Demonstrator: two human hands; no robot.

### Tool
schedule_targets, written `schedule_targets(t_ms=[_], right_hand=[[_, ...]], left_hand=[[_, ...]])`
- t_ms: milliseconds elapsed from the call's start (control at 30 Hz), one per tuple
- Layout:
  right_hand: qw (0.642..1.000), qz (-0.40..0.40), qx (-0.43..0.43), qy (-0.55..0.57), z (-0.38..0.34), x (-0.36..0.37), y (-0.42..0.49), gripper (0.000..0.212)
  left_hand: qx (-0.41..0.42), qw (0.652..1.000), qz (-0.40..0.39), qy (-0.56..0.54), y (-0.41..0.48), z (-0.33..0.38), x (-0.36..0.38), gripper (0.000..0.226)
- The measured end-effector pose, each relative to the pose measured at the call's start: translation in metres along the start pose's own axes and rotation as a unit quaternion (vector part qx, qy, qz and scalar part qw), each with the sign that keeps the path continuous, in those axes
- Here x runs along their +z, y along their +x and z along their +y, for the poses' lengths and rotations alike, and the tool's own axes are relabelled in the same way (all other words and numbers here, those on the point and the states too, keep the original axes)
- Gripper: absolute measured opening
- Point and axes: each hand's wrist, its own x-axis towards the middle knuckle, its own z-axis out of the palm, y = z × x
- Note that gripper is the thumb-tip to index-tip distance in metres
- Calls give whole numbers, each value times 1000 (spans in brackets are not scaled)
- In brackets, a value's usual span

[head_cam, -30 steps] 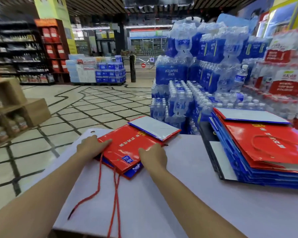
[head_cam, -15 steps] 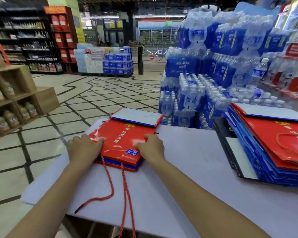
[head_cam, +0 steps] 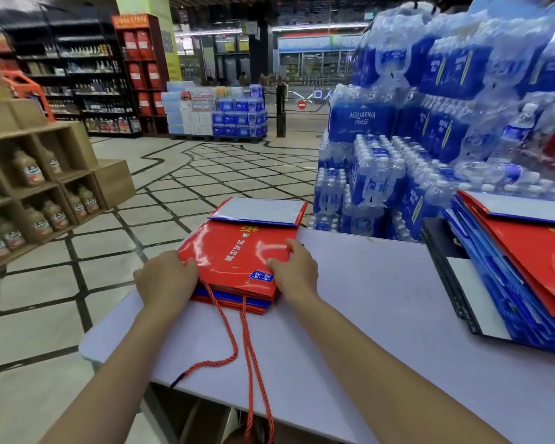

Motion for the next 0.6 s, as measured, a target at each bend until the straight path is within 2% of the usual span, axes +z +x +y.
schedule_targets(t_ms=[133, 233, 367, 467, 533, 600], right_hand=[[997, 11, -19, 70, 2, -2, 2, 46], [989, 24, -32, 140, -3, -9, 3, 35], [977, 54, -65, 194, -22, -46, 6, 33], [979, 80, -89, 162, -31, -99, 8, 31], [987, 86, -78, 114, -31, -138, 5, 31], [994, 79, -64, 44, -23, -171, -1, 38]], left_hand=[[-20, 1000, 1, -13, -7, 5, -4, 28], [-18, 996, 18, -91, -7, 13, -13, 31], [16, 979, 41, -199, -14, 45, -38, 25], [53, 971, 41, -229, -31, 80, -53, 24], [106, 968, 52, -220, -47, 104, -54, 24], [154, 966, 28, -203, -63, 126, -47, 23]])
